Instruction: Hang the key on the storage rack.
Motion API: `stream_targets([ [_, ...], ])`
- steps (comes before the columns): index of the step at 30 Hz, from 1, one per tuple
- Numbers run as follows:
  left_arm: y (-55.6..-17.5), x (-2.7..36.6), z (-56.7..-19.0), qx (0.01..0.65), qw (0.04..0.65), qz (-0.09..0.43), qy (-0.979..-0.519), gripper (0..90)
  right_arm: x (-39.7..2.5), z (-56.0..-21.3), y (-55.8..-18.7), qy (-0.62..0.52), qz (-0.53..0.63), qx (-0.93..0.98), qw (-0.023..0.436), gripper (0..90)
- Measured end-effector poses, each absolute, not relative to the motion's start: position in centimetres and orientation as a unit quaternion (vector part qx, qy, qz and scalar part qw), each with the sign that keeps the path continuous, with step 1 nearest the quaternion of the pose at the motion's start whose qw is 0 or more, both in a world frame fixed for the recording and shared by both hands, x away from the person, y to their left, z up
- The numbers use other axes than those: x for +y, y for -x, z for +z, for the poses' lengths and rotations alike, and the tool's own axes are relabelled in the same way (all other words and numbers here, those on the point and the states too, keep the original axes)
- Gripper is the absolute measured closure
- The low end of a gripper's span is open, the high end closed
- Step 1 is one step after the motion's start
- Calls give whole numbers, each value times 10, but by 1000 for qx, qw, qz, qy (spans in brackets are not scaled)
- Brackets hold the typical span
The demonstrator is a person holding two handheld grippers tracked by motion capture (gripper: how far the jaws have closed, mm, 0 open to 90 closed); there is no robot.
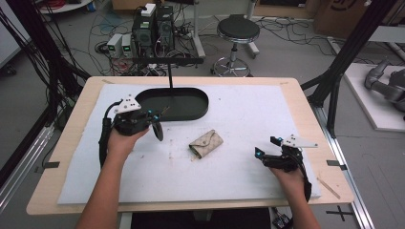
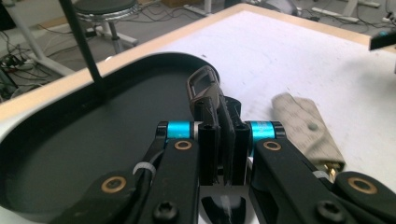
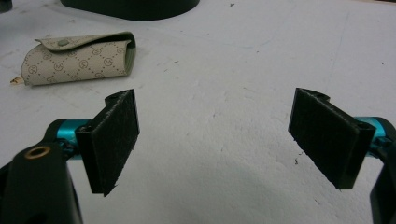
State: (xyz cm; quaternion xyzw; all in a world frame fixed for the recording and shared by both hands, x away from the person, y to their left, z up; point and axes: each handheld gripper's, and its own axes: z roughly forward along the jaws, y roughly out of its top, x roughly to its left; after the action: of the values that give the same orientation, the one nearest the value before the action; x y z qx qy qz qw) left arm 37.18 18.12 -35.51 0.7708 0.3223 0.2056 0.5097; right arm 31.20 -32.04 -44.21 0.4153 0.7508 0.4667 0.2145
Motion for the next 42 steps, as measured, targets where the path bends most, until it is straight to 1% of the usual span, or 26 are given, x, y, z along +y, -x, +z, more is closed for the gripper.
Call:
stream_targets([
  [7,-391,181,-334,322,526,211,-759,861,-320,-443,-313,-417,467,751,211,167],
  [14,-417,173,-311,314,528,216,-759,861,-321,-443,-314,-418,467,750,210,167],
  [23,-454,164,-290,321,510,235,-763,862,-323,-444,-314,-420,468,749,210,167],
  [25,-466,161,-288,326,507,236,-762,862,-323,-445,-315,-422,468,748,209,167],
  [31,-481,155,-287,334,496,242,-764,863,-325,-445,-316,-424,467,747,209,166],
  [42,-494,136,-296,336,456,246,-787,866,-326,-446,-316,-426,468,746,207,167],
])
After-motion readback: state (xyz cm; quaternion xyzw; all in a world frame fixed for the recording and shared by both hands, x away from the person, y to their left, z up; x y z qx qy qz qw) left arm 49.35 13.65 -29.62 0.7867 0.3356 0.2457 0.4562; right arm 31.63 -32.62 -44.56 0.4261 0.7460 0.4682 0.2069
